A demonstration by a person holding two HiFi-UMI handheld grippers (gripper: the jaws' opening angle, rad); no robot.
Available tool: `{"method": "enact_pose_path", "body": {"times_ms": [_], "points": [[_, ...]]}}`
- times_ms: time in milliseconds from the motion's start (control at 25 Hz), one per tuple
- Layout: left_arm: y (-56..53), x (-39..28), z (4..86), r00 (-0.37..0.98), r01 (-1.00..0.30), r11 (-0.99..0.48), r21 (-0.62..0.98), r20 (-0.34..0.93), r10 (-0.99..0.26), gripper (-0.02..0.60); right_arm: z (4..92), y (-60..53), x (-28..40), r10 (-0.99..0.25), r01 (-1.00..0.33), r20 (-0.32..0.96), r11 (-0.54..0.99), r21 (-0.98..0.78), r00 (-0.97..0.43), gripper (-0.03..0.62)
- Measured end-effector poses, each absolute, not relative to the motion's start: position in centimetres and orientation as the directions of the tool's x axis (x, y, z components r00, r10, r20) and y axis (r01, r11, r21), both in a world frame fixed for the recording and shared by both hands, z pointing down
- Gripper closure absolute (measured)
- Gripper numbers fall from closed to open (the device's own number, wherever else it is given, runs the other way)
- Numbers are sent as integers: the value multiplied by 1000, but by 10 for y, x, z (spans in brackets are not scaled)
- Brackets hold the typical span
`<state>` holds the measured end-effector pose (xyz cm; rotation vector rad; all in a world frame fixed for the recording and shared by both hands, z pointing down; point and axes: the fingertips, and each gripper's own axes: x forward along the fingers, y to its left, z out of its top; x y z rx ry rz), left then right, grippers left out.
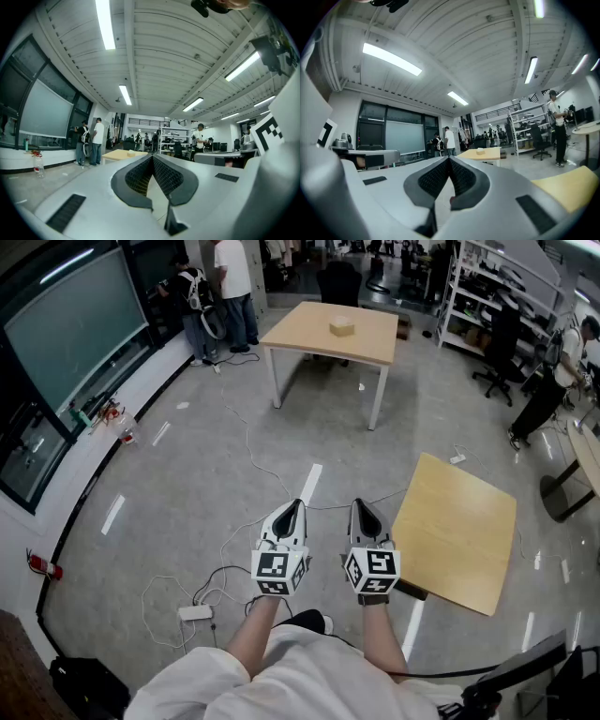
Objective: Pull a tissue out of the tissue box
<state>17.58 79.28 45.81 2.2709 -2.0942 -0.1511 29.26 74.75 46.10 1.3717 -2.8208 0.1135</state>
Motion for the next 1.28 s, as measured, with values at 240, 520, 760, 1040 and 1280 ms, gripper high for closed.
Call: {"method": "enact_pose_path", "body": {"times_ms": [240, 520, 760, 1040, 1280], "points": [[781, 156, 470, 81, -993, -82, 85, -10, -997, 594, 475, 740, 258, -759, -757, 26, 644, -110, -650, 599], [711, 131, 486, 108, -988, -109, 114, -10, -994, 593, 487, 684, 232, -758, -758, 39, 648, -76, -651, 599], [619, 90, 481, 178, -976, -182, 118, -39, -983, 594, 488, 589, 193, -811, -814, 86, 581, 1, -579, 600], [530, 9, 463, 187, -978, -190, 87, -49, -981, 594, 484, 499, 112, -822, -821, 169, 563, 95, -544, 600], [480, -43, 485, 162, -975, -162, 152, -10, -987, 594, 511, 449, 59, -787, -793, 264, 599, 110, -558, 600]]}}
